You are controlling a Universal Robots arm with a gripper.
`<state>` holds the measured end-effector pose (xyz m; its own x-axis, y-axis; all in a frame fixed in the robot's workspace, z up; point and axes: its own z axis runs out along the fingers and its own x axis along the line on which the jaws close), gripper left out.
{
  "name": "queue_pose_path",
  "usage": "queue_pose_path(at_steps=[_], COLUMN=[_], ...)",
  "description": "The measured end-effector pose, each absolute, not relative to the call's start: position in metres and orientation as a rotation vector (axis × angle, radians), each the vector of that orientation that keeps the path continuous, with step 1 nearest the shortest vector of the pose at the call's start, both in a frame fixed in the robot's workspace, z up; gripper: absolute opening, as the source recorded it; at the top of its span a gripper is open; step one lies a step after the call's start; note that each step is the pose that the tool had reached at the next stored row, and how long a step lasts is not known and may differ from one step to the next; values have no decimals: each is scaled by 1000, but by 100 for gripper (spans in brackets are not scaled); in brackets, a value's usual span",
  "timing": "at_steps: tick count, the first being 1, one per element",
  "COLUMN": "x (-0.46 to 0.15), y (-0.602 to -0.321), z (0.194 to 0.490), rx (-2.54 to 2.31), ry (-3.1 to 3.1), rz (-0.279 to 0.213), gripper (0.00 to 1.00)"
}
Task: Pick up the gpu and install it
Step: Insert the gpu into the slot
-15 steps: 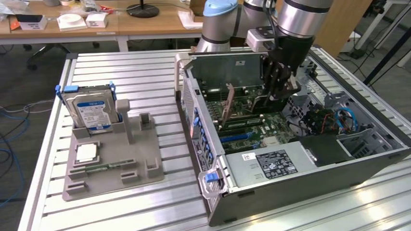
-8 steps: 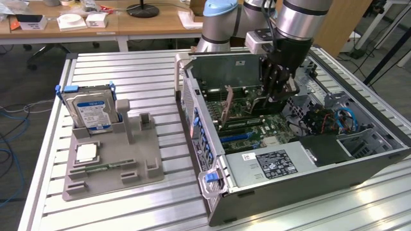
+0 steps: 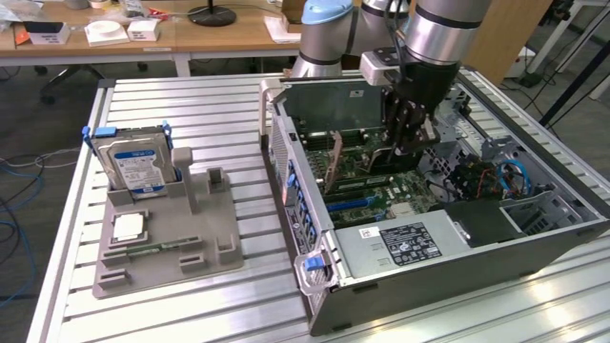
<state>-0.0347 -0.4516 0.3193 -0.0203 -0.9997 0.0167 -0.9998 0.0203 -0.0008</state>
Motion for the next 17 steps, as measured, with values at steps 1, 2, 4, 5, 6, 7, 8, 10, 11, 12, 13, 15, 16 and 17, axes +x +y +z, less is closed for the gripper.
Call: queue_pose_path(at_steps=[1,2,4,5,6,7,8,10,11,12,13,15,16,17], x=[-36,-37,-39,-40,-40,-41,-42,-44,-45,-45,-46,-48,-48,-49], y=[-452,-452,-452,-452,-452,-452,-452,-452,-452,-452,-452,-452,-452,-452], z=[319,318,317,316,315,314,314,312,311,311,310,308,307,307], rx=[2191,2191,2191,2191,2191,2191,2191,2191,2191,2191,2191,2191,2191,2191], ry=[-2236,-2236,-2236,-2236,-2236,-2236,-2236,-2236,-2236,-2236,-2236,-2236,-2236,-2236], rz=[19,19,19,19,19,19,19,19,19,19,19,19,19,19], gripper=[26,26,26,26,26,26,26,26,26,26,26,26,26,26])
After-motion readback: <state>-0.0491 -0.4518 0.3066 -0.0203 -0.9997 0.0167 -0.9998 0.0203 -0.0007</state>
